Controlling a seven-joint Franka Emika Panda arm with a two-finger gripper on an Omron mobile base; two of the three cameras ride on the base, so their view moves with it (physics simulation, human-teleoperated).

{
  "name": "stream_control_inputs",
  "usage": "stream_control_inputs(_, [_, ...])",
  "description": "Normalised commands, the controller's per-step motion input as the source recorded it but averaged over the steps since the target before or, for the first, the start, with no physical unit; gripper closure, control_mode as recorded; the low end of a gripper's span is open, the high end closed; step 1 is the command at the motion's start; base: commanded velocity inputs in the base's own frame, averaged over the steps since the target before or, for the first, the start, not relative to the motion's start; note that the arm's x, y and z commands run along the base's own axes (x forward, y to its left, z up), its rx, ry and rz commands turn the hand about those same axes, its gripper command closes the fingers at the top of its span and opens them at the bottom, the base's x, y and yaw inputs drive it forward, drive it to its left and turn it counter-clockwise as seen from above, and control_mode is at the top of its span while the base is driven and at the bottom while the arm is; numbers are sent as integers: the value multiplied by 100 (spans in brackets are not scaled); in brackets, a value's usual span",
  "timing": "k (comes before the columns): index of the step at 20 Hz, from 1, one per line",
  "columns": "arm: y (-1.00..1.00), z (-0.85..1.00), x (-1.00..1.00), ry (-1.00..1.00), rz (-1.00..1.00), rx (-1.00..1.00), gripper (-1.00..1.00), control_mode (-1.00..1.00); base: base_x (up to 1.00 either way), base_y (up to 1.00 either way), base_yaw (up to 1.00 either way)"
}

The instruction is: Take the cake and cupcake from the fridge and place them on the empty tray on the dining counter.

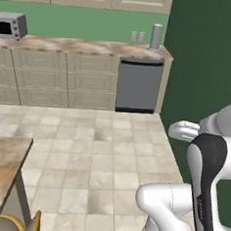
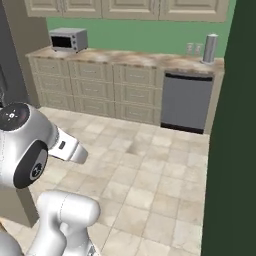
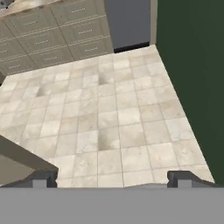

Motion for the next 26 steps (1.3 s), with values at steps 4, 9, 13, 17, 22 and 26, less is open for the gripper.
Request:
stream_control_inputs(4, [0,0,0,0,0,0,-100,100,100,64,-9])
stream_control_inputs(9, [0,0,0,0,0,0,-100,100,100,25,23])
stream_control_inputs(13, [0,0,0,0,0,0,-100,100,100,0,49])
stream_control_inputs(17, [0,0,0,0,0,0,-100,100,100,0,67])
stream_control_inputs(22, [0,0,0,0,0,0,-100,100,92,0,85])
stream_control_inputs(26, [0,0,0,0,0,0,-100,100,94,0,87])
